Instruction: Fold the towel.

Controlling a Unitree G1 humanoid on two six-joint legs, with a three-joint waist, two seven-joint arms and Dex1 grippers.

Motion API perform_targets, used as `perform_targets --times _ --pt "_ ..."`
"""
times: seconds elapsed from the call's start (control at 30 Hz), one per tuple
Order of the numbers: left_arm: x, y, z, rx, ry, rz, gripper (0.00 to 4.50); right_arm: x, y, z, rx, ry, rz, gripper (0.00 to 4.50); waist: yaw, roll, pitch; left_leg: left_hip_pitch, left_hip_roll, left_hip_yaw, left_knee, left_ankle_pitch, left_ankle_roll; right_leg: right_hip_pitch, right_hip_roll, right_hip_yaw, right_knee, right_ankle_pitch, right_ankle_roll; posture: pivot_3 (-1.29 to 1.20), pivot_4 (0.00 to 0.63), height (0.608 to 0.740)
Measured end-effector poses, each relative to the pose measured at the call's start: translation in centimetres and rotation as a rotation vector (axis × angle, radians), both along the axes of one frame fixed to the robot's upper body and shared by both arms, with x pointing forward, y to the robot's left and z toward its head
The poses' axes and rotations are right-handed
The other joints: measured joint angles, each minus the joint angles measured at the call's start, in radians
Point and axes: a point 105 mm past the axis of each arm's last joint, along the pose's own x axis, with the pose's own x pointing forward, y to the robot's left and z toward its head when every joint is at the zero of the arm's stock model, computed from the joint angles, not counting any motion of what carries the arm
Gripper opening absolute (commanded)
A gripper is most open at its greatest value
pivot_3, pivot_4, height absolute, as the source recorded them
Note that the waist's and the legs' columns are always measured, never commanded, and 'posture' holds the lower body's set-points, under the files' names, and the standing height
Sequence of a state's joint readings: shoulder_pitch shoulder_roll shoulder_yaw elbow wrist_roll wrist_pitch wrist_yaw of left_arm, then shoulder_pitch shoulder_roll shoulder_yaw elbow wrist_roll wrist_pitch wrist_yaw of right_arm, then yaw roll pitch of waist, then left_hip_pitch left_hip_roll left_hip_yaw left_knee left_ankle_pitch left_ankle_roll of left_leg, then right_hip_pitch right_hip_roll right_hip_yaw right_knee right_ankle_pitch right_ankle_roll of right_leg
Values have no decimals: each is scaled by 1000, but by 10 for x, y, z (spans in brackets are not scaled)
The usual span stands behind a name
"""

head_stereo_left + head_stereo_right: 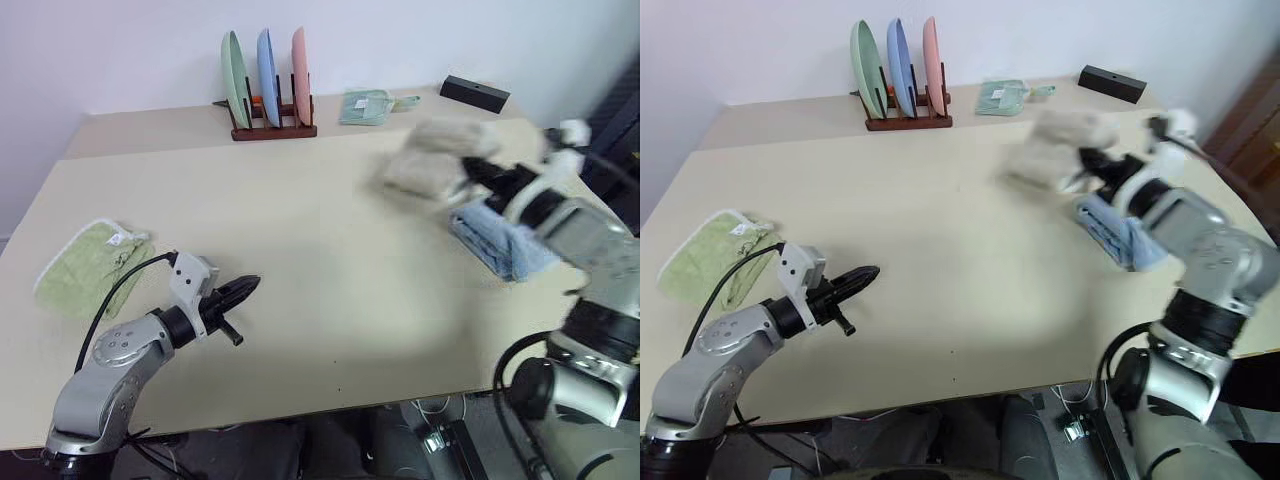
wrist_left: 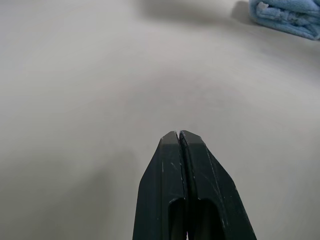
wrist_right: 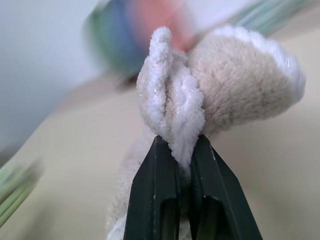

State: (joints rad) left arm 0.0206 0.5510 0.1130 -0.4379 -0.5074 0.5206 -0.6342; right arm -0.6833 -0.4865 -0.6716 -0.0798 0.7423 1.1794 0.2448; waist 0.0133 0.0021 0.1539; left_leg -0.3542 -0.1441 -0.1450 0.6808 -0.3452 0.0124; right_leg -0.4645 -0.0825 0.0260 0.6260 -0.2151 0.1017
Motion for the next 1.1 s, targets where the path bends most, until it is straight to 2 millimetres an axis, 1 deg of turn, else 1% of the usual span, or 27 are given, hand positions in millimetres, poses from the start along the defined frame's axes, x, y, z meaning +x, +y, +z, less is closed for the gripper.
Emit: perform_targets --times 0.07,0.1,0.17,0.2,0.27,0.33,0.37,0.47,0.53,0.57,0.63,0.67,0.7,0.73,0.77,0.8,0.83,0.87,0.9,0.93,0.97,1.03,1.1 --pt "3 -6 1 -3 -7 -28 0 -8 -23 -9 26 45 -73 56 -2 0 0 0 1 1 0 0 0 0 0 1 0 0 0 0 150 740" --pt "4 -9 1 -7 -11 -41 0 -14 -35 -20 37 96 -113 56 0 0 0 0 1 0 0 0 0 0 0 1 0 0 0 0 150 740" --pt "7 -10 -2 -4 -1 -45 0 -24 -51 -50 63 210 -180 56 0 0 0 0 1 1 0 0 0 0 0 2 0 0 0 0 150 740" --pt "7 -11 -3 -4 2 -50 0 -30 -57 -64 69 266 -210 56 0 0 0 0 1 1 0 0 0 0 0 2 0 0 0 0 150 740" --pt "8 -13 -5 -5 5 -63 0 -36 -64 -85 81 344 -266 56 -2 1 0 0 1 2 0 0 0 0 0 3 1 0 0 0 150 740" --pt "9 -15 -5 -6 3 -69 0 -38 -68 -96 89 386 -317 56 -2 1 0 1 1 3 0 0 0 0 0 4 1 0 0 0 150 740" --pt "9 -16 -5 -5 2 -75 0 -38 -69 -98 89 398 -336 359 -1 1 -1 1 1 3 0 0 0 0 0 4 1 0 0 0 150 740" --pt "8 -19 -8 1 11 -88 0 -39 -70 -98 77 399 -363 1467 1 1 -1 0 1 2 1 0 0 0 0 3 1 0 0 0 150 740" --pt "8 -19 -10 1 17 -92 0 -41 -72 -93 25 374 -376 2524 4 1 -1 0 0 2 1 0 1 0 0 3 1 0 0 0 150 740" --pt "8 -19 -11 1 21 -93 0 -43 -75 -91 -21 363 -392 2958 4 1 -1 0 0 2 1 0 1 0 0 3 1 0 0 0 150 740" --pt "8 -19 -12 1 26 -97 0 -45 -83 -81 -70 314 -437 3968 0 1 -1 0 0 2 1 0 1 0 0 3 1 0 0 0 150 740" --pt "8 -20 -12 0 27 -102 0 -44 -88 -74 -94 280 -463 3968 0 1 0 1 0 3 1 0 1 0 0 3 1 0 0 0 150 740" --pt "10 -21 -12 -2 28 -105 0 -43 -93 -63 -123 225 -490 3968 0 2 0 1 0 3 1 0 1 0 0 3 1 0 0 0 150 740" --pt "10 -21 -12 -3 29 -106 0 -43 -94 -57 -142 191 -502 3968 0 2 0 1 0 3 1 0 1 0 0 2 2 0 0 0 150 740" --pt "13 -21 -11 -3 27 -108 0 -42 -96 -28 -213 57 -531 3968 -2 2 0 1 1 3 0 0 1 -1 0 2 2 0 0 0 150 740" --pt "13 -21 -11 -4 20 -108 0 -41 -94 -7 -266 -38 -546 3968 -2 2 0 1 1 3 0 0 1 0 0 3 1 0 0 0 150 740" --pt "14 -21 -11 -7 16 -100 0 -39 -92 7 -330 -100 -549 3968 -1 2 0 1 0 3 1 0 1 0 0 3 1 0 0 0 150 740" --pt "16 -19 -13 -4 17 -87 0 -37 -89 16 -366 -143 -540 3968 -1 2 0 1 0 3 1 0 1 0 0 3 1 0 0 0 150 740" --pt "18 -17 -15 4 15 -67 0 -34 -81 26 -421 -195 -503 3968 -1 2 0 1 0 3 1 0 1 0 0 2 1 0 0 0 150 740" --pt "20 -14 -17 17 10 -44 0 -31 -70 32 -462 -232 -455 3968 -1 1 0 1 1 3 1 0 1 0 1 2 1 0 0 0 150 740" --pt "25 -9 -18 32 -1 -7 0 -28 -57 35 -518 -263 -383 3968 -1 1 0 1 1 3 1 0 1 0 1 2 1 0 0 0 150 740" --pt "35 2 -20 60 -30 84 0 -22 -19 28 -612 -304 -194 3968 -1 1 0 1 1 2 1 0 1 0 1 2 1 0 0 0 150 740" --pt "45 15 -16 91 -81 172 0 -18 22 7 -685 -309 19 3968 -1 1 0 1 1 3 1 0 1 0 1 2 1 0 0 0 150 740"
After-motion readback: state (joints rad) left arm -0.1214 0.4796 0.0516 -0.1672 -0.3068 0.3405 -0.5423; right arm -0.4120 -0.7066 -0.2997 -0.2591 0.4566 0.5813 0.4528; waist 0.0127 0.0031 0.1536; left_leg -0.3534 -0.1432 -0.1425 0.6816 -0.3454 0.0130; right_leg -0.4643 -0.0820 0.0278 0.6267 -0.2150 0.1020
